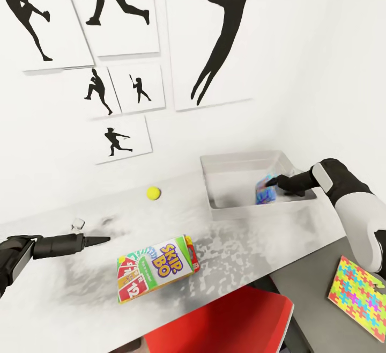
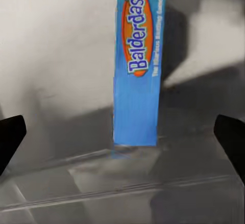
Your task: Put all the toys in the child's room - the three board games (two on the bed and one on the table), the two jigsaw puzzles on the table, and the tennis ball on the table - inside the toy box on the table in the child's room.
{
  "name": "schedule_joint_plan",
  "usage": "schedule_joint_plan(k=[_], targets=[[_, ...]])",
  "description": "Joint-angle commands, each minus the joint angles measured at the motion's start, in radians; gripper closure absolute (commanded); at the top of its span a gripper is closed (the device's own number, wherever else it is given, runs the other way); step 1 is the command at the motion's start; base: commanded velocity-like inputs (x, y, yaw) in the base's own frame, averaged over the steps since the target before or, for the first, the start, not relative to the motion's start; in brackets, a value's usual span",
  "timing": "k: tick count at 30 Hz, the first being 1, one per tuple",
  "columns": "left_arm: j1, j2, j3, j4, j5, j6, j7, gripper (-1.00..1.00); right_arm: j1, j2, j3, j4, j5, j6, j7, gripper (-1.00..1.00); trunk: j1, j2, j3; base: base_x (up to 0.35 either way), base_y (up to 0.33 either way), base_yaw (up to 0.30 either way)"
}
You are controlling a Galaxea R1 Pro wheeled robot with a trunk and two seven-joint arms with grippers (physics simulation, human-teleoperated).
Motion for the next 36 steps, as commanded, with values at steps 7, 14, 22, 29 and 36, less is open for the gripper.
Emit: schedule_joint_plan(k=[7, 14, 22, 29, 36], targets=[[-0.001, 0.001, -0.002, 0.000, 0.003, 0.011, -0.002, -1.00, -0.001, 0.000, -0.002, 0.000, 0.003, 0.004, 0.003, -1.00, 0.001, -0.002, -0.002, 0.000, 0.000, 0.000], [-0.001, 0.001, -0.002, 0.000, 0.003, 0.011, -0.002, -1.00, -0.003, 0.000, -0.002, -0.002, 0.003, 0.004, 0.000, -1.00, 0.001, -0.002, -0.002, 0.000, 0.000, 0.000], [-0.001, 0.001, -0.002, 0.000, 0.003, 0.011, -0.002, -1.00, -0.029, 0.000, -0.004, -0.005, -0.008, 0.004, 0.001, -1.00, 0.001, -0.002, -0.002, 0.000, 0.000, 0.000], [-0.001, 0.001, -0.002, 0.001, 0.003, 0.011, -0.002, -1.00, -0.032, 0.006, -0.008, -0.055, -0.014, 0.004, 0.001, -1.00, 0.001, -0.002, -0.002, 0.000, 0.000, 0.000], [-0.001, 0.001, -0.002, 0.001, 0.003, 0.011, -0.002, -1.00, -0.030, 0.008, -0.012, -0.094, -0.015, 0.004, 0.002, -1.00, 0.001, -0.002, -0.002, 0.000, 0.000, 0.000]])
